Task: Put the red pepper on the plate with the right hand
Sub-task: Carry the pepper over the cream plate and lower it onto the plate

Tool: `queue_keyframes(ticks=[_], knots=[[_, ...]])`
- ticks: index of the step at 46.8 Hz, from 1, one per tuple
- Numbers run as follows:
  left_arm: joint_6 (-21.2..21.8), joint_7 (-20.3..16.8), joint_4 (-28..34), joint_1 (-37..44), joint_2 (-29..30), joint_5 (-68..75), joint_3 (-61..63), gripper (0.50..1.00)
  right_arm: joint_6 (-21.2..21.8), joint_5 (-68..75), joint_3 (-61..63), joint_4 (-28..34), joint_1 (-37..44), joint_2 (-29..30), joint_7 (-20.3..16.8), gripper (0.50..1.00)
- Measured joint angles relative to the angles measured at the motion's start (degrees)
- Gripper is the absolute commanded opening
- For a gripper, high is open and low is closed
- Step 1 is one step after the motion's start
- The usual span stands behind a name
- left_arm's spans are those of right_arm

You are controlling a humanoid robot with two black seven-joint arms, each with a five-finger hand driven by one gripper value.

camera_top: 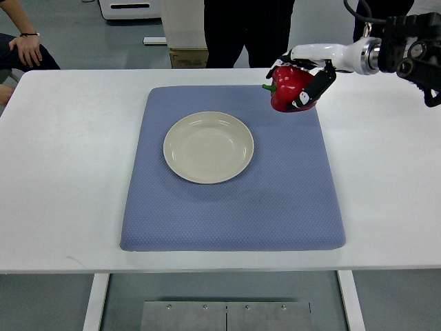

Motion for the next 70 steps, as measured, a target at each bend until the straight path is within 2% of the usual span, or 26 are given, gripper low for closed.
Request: queue_keyframes(ticks=[12,18,28,34,49,70], knots=[[0.0,0.0,0.0,0.0,0.0,0.0,0.0,1.0,-0.8,2.3,0.1,0.9,-0.2,4.0,-0.8,0.5],[0.0,0.0,0.0,0.0,0.0,0.0,0.0,1.0,-1.0,4.6,0.1,0.1,-1.0,8.6,-1.0,0.5],[0.0,0.0,0.0,0.0,0.0,0.0,0.0,1.0,-2.5,6.4,0.2,-4.0,-2.9,17.0,-1.3,0.5],[0.0,0.0,0.0,0.0,0.0,0.0,0.0,1.0,-2.6,7.7,1.1,-8.9,-5.6,22.0,-1.4,0.5],[0.0,0.0,0.0,0.0,0.0,0.0,0.0,1.0,-2.7,8.1,1.3,-19.3,-11.7,22.4,-2.8,0.5],[0.0,0.0,0.0,0.0,0.0,0.0,0.0,1.0,-2.7,12.9,2.5,-19.1,-12.7,22.4,-7.2,0.5]])
